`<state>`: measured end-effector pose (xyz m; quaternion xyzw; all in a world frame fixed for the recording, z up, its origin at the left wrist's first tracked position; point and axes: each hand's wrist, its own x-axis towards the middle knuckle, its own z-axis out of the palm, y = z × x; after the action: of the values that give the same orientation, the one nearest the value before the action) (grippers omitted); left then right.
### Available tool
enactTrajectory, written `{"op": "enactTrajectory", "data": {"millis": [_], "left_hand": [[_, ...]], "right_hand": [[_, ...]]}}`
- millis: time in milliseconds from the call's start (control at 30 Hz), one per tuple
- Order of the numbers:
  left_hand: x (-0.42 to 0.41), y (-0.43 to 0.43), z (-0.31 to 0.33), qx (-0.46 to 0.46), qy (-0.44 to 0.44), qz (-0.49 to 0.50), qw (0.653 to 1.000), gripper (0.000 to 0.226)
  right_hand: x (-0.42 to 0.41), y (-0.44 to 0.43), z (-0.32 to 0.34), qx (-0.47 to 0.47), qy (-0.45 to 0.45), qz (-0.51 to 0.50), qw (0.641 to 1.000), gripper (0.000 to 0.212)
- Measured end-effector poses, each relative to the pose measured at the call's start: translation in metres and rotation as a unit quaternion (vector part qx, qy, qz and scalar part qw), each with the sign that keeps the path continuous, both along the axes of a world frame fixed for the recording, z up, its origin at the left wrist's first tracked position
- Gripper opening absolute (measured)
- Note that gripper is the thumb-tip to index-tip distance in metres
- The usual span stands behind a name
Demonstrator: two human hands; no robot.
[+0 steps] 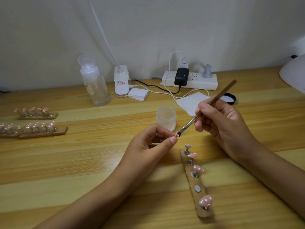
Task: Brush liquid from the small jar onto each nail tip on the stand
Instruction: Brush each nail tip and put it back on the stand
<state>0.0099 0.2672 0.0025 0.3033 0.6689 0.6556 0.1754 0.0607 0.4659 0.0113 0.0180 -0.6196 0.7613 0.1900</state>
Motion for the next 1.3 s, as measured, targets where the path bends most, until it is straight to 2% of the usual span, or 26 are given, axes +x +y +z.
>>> {"op": "enactTrajectory", "data": {"millis": [100,333,467,633,767,1167,1300], "left_hand": [[-0.001,-0.001,0.000,0.002,-0.001,-0.005,1.000,0.008],[-0.001,0.001,-0.003,-0.007,0.003,0.005,1.000,0.004],[-0.001,0.000,-0.003,-0.016,0.004,0.004,1.000,0.002],[-0.001,0.000,-0.001,-0.018,0.005,0.004,1.000,0.002],[0.000,-0.001,-0.001,-0.026,0.006,0.005,1.000,0.007],[0.000,-0.001,0.002,-0.019,0.000,0.014,1.000,0.002],[-0.002,-0.001,0.003,0.024,-0.051,0.028,0.998,0.003]], "right_hand": [[0.000,-0.001,0.000,0.012,-0.002,-0.013,1.000,0.021],[-0.002,0.000,0.001,0.006,-0.008,-0.051,0.999,0.011],[-0.001,0.001,0.002,-0.026,-0.017,-0.024,0.999,0.017],[0.001,-0.003,0.004,-0.005,-0.025,0.000,1.000,0.020],[0.001,-0.007,0.005,0.010,-0.026,-0.025,0.999,0.026],[0.001,-0.009,0.002,0.080,0.016,-0.107,0.991,0.013],[0.000,-0.005,0.000,0.098,0.038,-0.149,0.983,0.009]]}}
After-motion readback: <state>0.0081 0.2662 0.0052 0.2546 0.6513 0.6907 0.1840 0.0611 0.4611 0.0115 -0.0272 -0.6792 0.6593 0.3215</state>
